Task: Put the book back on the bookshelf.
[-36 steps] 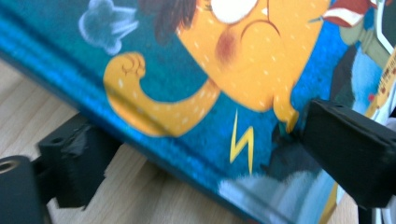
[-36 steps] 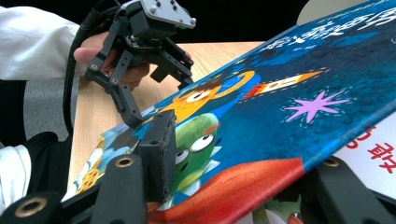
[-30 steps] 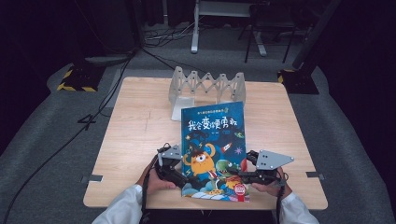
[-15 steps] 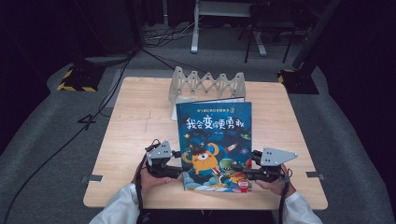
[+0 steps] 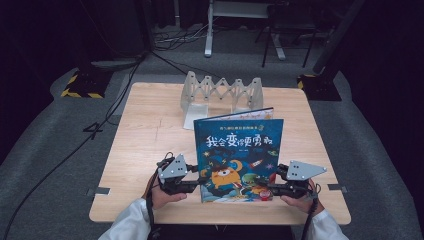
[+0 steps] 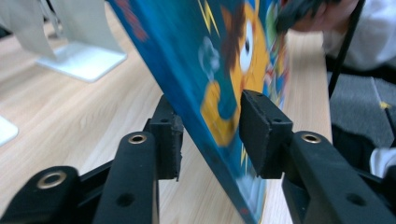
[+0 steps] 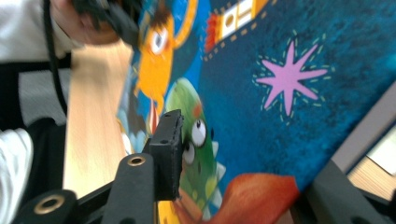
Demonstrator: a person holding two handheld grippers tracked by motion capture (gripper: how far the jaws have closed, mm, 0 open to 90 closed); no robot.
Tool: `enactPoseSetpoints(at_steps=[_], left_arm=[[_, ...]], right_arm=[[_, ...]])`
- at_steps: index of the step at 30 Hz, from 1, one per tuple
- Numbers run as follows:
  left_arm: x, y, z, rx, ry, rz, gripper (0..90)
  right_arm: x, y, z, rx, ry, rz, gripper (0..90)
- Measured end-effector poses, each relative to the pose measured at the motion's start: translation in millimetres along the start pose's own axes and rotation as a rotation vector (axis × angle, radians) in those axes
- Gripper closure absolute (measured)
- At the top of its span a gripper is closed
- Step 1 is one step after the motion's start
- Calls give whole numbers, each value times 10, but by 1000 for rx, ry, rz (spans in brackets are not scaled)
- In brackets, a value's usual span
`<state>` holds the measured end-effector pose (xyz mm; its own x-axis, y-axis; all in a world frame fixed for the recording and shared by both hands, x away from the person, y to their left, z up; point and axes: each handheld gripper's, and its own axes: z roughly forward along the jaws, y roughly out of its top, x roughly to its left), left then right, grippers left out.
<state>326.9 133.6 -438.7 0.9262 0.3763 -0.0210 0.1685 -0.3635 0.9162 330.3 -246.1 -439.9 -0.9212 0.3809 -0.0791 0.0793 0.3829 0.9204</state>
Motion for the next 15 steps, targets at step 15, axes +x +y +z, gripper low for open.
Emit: enactPoseSetpoints(at_steps=[15], left_arm=[[-164, 219, 101, -62, -6, 74, 680]], right_arm=[[35, -77, -14, 18, -95, -24, 571]])
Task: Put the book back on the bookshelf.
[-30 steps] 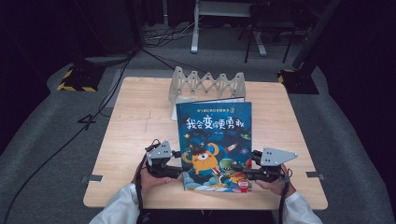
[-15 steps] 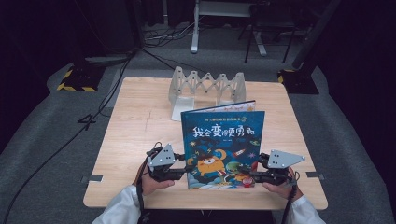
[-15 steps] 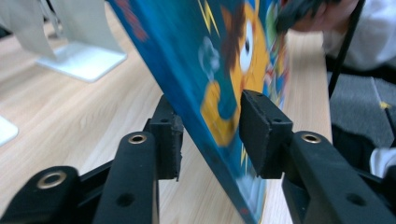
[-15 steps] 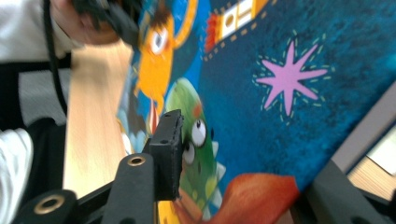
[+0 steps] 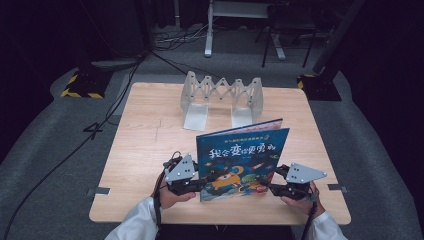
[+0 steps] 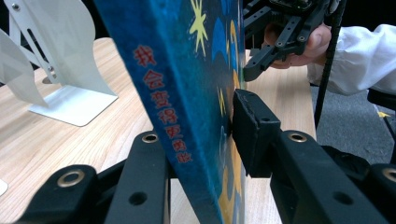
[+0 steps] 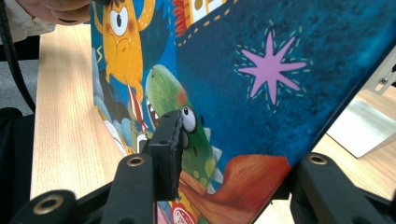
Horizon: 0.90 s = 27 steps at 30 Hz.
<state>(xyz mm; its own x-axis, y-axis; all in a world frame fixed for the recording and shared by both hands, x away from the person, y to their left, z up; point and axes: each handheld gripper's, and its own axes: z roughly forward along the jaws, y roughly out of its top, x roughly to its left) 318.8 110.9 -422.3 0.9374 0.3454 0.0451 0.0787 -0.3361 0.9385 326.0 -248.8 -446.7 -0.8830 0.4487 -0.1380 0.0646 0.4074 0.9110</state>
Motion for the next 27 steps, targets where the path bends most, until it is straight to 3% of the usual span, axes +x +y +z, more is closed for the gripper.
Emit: enactPoseSetpoints(at_steps=[8, 9, 12, 14, 18, 19, 21, 23, 27], left_arm=[[-93, 22, -5, -7, -14, 34, 735], [-94, 25, -2, -9, -22, 38, 770], [-118, 30, 19, -14, -33, 48, 798], [-139, 29, 41, -20, -16, 61, 819], [-109, 25, 54, -19, -11, 83, 826], [-96, 21, 55, -25, -12, 68, 826], [-70, 17, 55, -30, -4, 60, 826], [-41, 14, 56, -33, -7, 57, 826], [-18, 18, 87, -37, 2, 53, 824]], right_arm=[[50, -95, -139, 21, -64, -4, 572], [25, -148, -210, 17, -74, 24, 573], [-2, -181, -268, 17, -85, 41, 565], [-46, -193, -322, -5, -104, 59, 562], [-176, -145, -395, -52, -149, 124, 472], [-208, -125, -381, -57, -144, 145, 457], [-237, -72, -329, -56, -154, 138, 438], [-249, -18, -243, -51, -135, 131, 418], [-216, 72, -24, -6, -146, 92, 487]])
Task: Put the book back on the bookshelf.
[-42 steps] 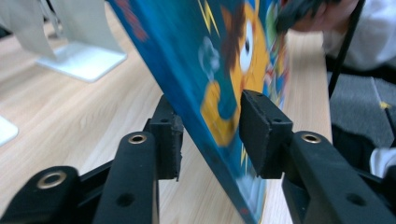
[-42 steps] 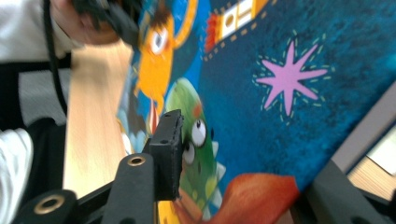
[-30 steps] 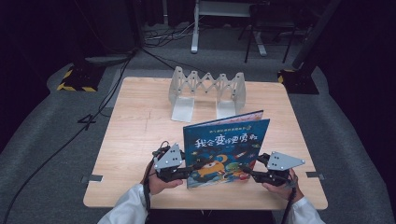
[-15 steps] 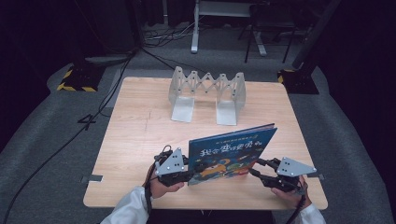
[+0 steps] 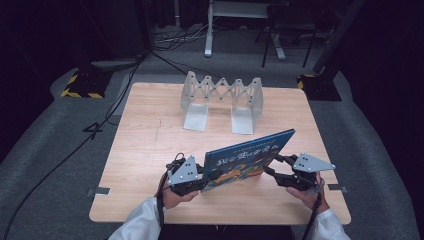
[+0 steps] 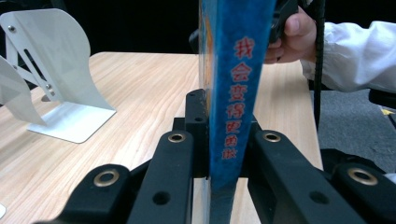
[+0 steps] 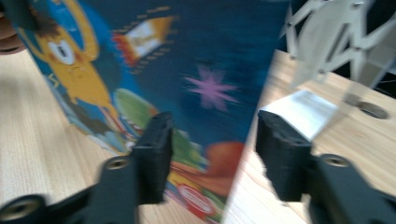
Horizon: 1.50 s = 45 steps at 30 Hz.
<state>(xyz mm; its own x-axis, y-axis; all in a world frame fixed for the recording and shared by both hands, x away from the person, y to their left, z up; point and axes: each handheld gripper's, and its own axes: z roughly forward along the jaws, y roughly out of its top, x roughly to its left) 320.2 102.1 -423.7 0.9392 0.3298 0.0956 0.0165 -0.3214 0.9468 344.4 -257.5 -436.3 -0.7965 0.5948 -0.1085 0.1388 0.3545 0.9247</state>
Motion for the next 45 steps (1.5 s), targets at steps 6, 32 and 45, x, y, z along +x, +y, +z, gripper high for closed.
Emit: enactPoseSetpoints(at_steps=[6, 32, 45], left_arm=[[34, -1, 39, -41, 26, -24, 812], [130, 149, 168, -131, 41, -36, 806], [113, 183, 167, -143, 45, -31, 824]], right_arm=[[7, 19, 91, 18, -50, 11, 482], [-103, 26, 156, 17, -49, 61, 499], [-62, 27, 183, 21, -49, 59, 562]])
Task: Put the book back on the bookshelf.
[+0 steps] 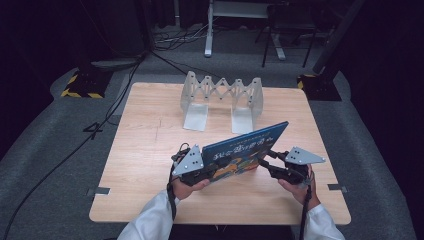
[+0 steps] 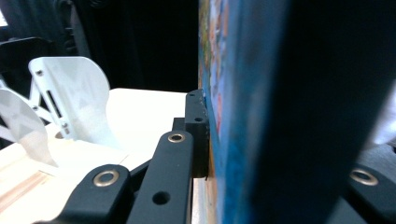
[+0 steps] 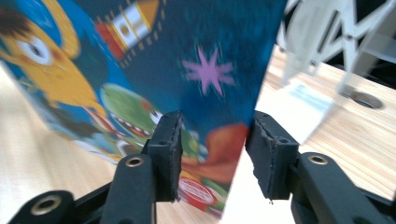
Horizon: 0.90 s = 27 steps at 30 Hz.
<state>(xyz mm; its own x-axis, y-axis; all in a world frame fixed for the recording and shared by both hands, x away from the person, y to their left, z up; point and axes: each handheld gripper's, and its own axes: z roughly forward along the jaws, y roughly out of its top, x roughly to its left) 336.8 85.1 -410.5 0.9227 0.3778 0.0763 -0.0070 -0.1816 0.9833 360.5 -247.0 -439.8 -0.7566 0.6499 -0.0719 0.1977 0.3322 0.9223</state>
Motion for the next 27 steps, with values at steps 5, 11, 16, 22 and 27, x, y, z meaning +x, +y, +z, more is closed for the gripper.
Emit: enactPoseSetpoints(at_steps=[5, 11, 16, 22, 27], left_arm=[[42, 24, -15, 5, 8, -3, 826], [61, 68, -61, 11, 39, 23, 827], [105, 93, -109, 9, 65, 25, 826], [143, 147, -186, 31, 99, 39, 827], [211, 151, -284, 33, 166, 52, 827]], right_arm=[[-43, -92, -16, 47, -27, 0, 462], [-127, -264, -89, 110, -41, 27, 440], [-139, -400, -111, 169, -38, 28, 440], [-150, -494, -112, 213, -46, 21, 440], [-148, -508, -80, 231, -42, 21, 439]])
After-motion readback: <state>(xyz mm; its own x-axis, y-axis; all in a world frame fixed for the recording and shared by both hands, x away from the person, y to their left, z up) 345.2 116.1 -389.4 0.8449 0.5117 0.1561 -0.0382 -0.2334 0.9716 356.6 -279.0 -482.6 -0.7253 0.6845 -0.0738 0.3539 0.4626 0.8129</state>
